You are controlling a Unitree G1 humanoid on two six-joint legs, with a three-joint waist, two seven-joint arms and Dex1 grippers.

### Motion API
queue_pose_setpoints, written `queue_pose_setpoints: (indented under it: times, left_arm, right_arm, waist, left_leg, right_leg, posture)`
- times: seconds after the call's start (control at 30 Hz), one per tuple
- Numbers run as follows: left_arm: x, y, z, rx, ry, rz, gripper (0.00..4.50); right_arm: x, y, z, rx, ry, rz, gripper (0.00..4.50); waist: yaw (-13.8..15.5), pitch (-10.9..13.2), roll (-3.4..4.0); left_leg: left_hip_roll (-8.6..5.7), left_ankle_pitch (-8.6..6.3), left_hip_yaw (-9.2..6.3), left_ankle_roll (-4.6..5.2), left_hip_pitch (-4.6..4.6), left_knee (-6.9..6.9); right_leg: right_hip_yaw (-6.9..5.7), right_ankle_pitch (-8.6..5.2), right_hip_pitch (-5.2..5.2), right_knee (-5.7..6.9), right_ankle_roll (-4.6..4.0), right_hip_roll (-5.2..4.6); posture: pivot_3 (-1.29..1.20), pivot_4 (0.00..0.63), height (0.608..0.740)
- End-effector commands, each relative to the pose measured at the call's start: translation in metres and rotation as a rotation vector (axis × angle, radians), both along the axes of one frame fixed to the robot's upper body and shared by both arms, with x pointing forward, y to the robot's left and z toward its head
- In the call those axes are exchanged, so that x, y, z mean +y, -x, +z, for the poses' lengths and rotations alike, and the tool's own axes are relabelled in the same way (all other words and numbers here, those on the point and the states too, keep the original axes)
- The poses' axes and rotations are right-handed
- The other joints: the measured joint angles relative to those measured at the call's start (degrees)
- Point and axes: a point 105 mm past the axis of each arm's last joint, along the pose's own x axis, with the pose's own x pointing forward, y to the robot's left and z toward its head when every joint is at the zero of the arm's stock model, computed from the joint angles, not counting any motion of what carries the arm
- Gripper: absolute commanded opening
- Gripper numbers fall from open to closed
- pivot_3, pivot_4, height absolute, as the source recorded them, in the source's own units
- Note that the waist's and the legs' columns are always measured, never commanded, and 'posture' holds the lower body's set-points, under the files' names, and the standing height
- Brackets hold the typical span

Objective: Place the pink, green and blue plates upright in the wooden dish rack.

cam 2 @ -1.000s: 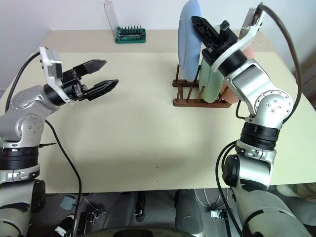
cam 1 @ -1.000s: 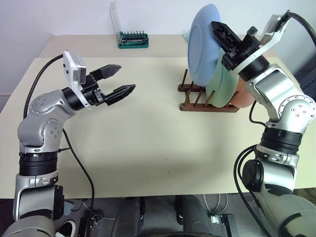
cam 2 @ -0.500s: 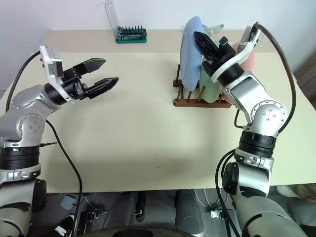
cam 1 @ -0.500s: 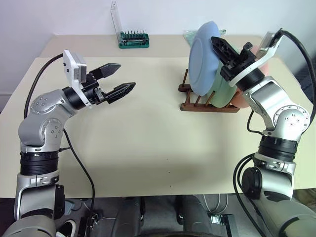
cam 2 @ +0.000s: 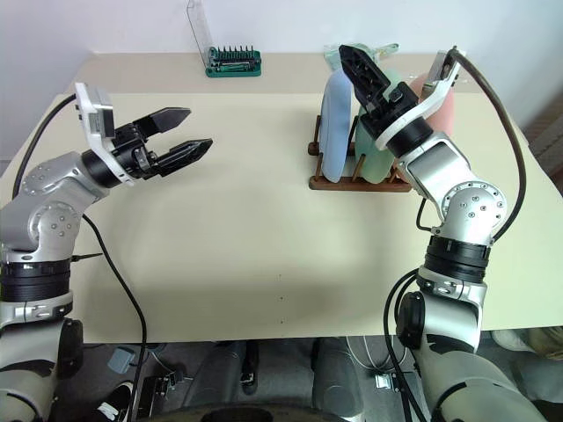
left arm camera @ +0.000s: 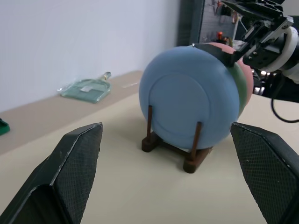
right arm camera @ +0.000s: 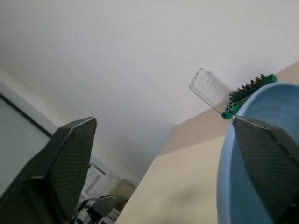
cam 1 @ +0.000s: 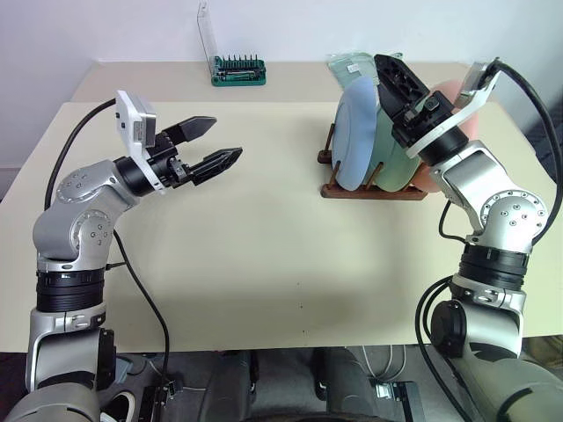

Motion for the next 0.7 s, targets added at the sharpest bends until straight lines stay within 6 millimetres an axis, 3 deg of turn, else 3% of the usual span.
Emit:
queue_pose_setpoints:
  times: [0.03, 0.23, 0.37, 0.5, 0.6, 0.7]
  left_arm:
    - [-0.001, 0.007, 0.019, -0.072, 0.008, -0.015, 4.50]
    - [-0.002, 0.006, 0.019, -0.073, 0.013, -0.011, 4.50]
    - [-0.001, 0.009, 0.016, -0.094, -0.016, -0.011, 4.50]
    - [0.000, 0.014, 0.003, -0.093, -0.096, -0.023, 4.50]
    - [0.010, 0.022, -0.011, -0.066, -0.163, -0.044, 4.50]
    - [0.014, 0.031, -0.028, -0.035, -0.242, -0.080, 4.50]
  right_arm:
    - [0.002, 0.014, 0.024, -0.129, 0.048, 0.007, 4.47]
    - [-0.002, 0.024, 0.043, -0.250, 0.043, 0.001, 4.47]
    - [-0.003, 0.065, 0.056, -0.516, 0.146, 0.098, 4.47]
    - [-0.008, 0.095, 0.034, -0.602, 0.346, 0.228, 4.47]
    - [-0.019, 0.101, -0.001, -0.570, 0.534, 0.276, 4.47]
    - [-0.033, 0.102, -0.022, -0.530, 0.639, 0.299, 4.47]
  waist:
    - [0.00, 0.00, 0.00]
    - [0.02, 0.00, 0.00]
    - [0.29, 0.00, 0.01]
    - [0.31, -0.03, -0.05]
    - [0.15, -0.03, -0.05]
    - [-0.01, -0.02, -0.03]
  left_leg:
    - [0.00, 0.00, 0.00, 0.00, 0.00, 0.00]
    - [0.00, 0.00, 0.00, 0.00, 0.00, 0.01]
    - [0.00, 0.00, 0.00, 0.00, -0.01, 0.01]
    - [-0.01, -0.04, -0.01, 0.06, -0.02, 0.00]
    - [-0.01, -0.05, 0.03, 0.08, 0.02, 0.06]
    - [0.02, -0.05, 0.02, 0.08, 0.10, 0.05]
  right_leg:
    - [0.00, 0.00, 0.00, 0.00, 0.00, 0.00]
    - [0.00, 0.00, 0.00, 0.00, 0.00, 0.00]
    - [0.00, 0.00, 0.00, -0.01, 0.00, 0.00]
    - [0.00, 0.00, 0.06, -0.07, 0.01, 0.00]
    - [0.00, 0.01, 0.10, -0.17, 0.01, 0.00]
    - [0.00, 0.01, 0.10, -0.08, -0.01, 0.01]
  posture:
    - [0.00, 0.150, 0.724]
    - [0.00, 0.150, 0.724]
    - [0.00, 0.150, 0.724]
    - [0.00, 0.150, 0.724]
    - [0.00, 0.150, 0.724]
    - [0.00, 0.150, 0.724]
